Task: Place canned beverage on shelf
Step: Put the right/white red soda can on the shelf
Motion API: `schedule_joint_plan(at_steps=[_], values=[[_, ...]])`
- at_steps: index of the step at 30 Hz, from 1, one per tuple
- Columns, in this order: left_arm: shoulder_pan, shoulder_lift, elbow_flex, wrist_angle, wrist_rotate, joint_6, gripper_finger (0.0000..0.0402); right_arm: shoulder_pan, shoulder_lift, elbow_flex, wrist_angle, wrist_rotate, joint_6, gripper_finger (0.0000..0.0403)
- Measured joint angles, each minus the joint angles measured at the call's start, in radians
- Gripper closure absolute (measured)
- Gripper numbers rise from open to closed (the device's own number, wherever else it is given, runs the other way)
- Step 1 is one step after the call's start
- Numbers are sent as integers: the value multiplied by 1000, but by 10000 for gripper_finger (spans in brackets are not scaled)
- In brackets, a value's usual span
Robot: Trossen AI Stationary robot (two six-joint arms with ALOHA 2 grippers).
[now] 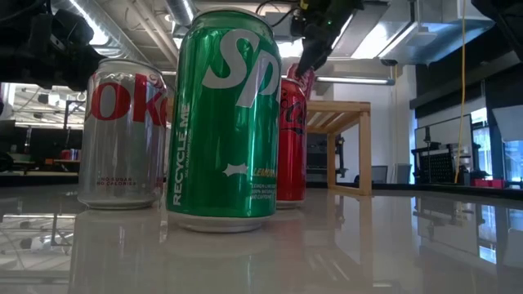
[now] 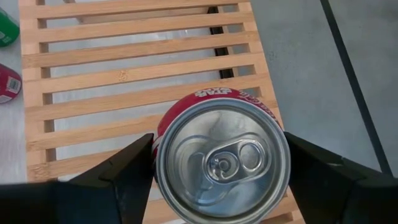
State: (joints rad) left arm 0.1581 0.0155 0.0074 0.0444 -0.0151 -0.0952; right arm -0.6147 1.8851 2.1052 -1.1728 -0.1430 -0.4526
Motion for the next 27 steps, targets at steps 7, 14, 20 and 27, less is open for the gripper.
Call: schedule_joint_plan(at_steps=[7,14,20,27], values=[[0,0,0,0,2,0,401,0,3,0,17,2,0,51],[0,0,0,0,2,0,401,0,3,-1,56,3,0,8],[0,0,0,0,2,0,401,0,3,-1,62,18,0,8],[0,0,0,0,2,0,401,1,3,12,36,177,-1,8]])
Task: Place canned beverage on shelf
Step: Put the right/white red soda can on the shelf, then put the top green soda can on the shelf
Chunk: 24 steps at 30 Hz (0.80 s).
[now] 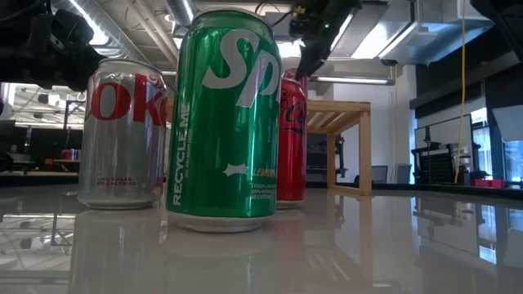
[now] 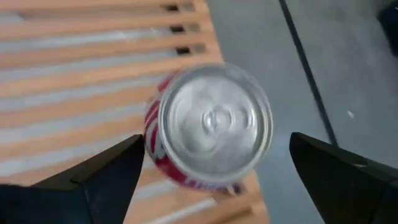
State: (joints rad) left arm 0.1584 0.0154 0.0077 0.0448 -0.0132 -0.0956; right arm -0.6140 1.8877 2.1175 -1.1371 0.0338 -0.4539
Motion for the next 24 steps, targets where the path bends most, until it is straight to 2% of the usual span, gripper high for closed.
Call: schedule_joint_plan(at_steps=[4,12,16,20,24], values=[[0,0,0,0,0,0,401,5,0,65,-59,46,-28,9],[0,0,0,0,2,-4,401,48,-2,234,-180,1,8,10],[0,0,0,15,4,-16,401,112,-41,224,-235,0,56,10],[-1,0,0,83,4,-95,401,194,-85,224,-373,0,99,10],[-1,0,0,159,4,-142,401,282,-132,223,-435,-29,148,10]])
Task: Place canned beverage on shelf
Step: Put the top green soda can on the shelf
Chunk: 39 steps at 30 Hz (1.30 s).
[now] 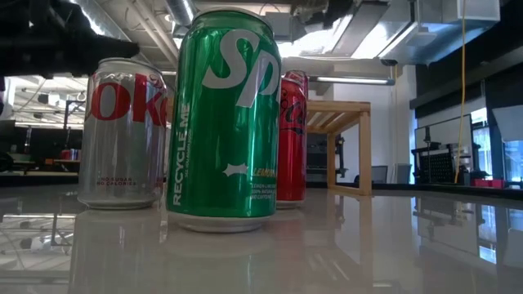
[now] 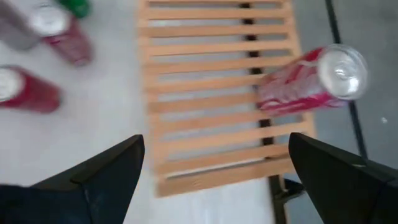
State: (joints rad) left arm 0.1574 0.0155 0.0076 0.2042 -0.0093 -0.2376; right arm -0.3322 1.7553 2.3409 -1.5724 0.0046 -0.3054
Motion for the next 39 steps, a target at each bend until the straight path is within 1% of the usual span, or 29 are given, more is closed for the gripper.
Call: schedule_joint_plan(at_steps=[3,6,8,10,12,14,19,22,25,28,33,36,39], values=[[0,5,0,55,0,-47,401,73,-47,0,2,-66,23,10],[-1,7,0,103,-4,-79,401,153,-93,-12,4,-85,34,10],[-1,17,0,127,-9,-102,401,200,-131,-50,4,-85,49,10],[-1,31,0,155,-20,-125,395,246,-181,-119,11,-86,71,10],[-1,56,0,195,-31,-148,381,285,-244,-221,56,-78,97,10],[-1,89,0,243,-33,-154,362,318,-318,-357,145,-65,124,10],[-1,198,1,409,-35,-178,304,359,-539,-735,464,-69,198,10],[-1,276,30,464,-35,-179,274,359,-654,-921,619,-69,238,10],[-1,370,98,475,-35,-162,254,359,-742,-1076,770,-69,276,10],[-2,490,188,474,-34,-117,240,359,-808,-1198,900,-68,282,10],[-18,667,348,455,-20,-49,233,359,-852,-1334,1020,-84,284,10],[-30,741,467,364,2,-14,233,359,-852,-1388,1077,-103,308,10],[-44,804,612,157,2,14,233,359,-848,-1439,1131,-108,325,10]])
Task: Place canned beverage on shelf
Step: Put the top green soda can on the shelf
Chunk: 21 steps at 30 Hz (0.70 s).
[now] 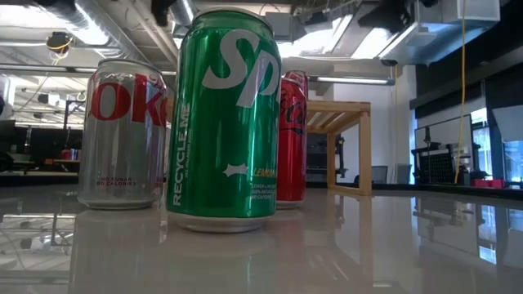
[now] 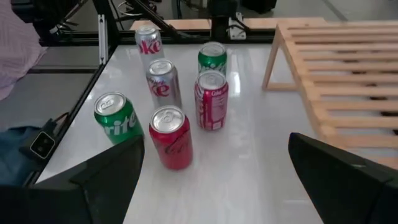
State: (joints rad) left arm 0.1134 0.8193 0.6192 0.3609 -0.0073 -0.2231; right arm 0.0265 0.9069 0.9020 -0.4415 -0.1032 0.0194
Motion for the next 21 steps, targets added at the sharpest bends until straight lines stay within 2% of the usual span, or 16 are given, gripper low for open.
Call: schedule_joint_plan(at_steps=[5,10,21], values=[[-24,103,243,-431,-36,20,233,-1,2,-62,46,-3,2,10],[-49,171,405,-699,-6,15,233,0,2,-67,41,-3,13,10],[-77,191,435,-759,4,-204,233,-1,2,-67,41,-5,14,10]])
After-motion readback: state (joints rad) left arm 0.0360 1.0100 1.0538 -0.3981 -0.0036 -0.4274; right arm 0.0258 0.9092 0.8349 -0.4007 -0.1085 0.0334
